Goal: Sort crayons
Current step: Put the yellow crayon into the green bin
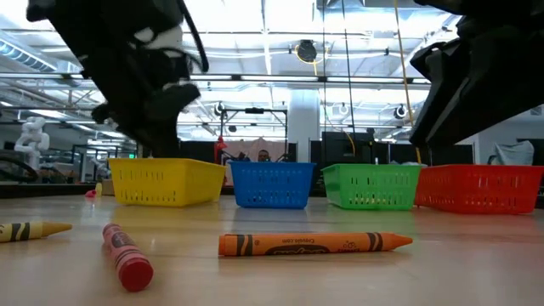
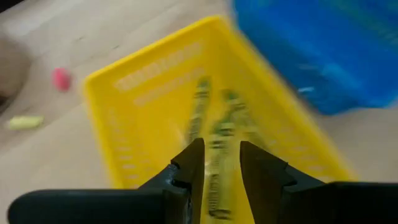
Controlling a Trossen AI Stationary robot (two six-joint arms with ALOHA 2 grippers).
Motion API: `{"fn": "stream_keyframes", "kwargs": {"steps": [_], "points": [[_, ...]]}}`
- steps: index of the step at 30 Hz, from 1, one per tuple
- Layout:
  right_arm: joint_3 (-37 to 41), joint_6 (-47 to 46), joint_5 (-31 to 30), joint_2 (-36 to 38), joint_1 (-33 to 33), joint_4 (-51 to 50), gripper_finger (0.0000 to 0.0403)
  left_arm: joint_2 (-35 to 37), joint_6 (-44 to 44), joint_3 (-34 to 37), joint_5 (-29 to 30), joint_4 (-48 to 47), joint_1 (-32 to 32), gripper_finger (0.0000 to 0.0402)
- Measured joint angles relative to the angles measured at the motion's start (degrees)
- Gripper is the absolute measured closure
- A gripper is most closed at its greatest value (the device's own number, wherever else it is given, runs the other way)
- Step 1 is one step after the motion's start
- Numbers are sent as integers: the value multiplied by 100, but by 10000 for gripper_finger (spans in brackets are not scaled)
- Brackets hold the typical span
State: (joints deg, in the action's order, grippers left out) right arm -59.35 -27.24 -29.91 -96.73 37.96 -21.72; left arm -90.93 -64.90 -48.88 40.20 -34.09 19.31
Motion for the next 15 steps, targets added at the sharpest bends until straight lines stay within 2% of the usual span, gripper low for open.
{"fn": "stream_keyframes", "kwargs": {"steps": [3, 10, 13, 15], "points": [[0, -177, 184, 0, 38, -47, 310, 60, 623, -7, 159, 395, 255, 301], [-2, -1220, 1331, 76, 191, -231, 310, 102, 1592, -253, 868, 942, 871, 301], [-158, -1986, 1809, 161, 363, -809, 310, 102, 1902, -269, 998, 1237, 1092, 301], [-448, -2498, 1885, 180, 555, -1406, 310, 102, 1892, -269, 996, 1347, 1210, 301]]}}
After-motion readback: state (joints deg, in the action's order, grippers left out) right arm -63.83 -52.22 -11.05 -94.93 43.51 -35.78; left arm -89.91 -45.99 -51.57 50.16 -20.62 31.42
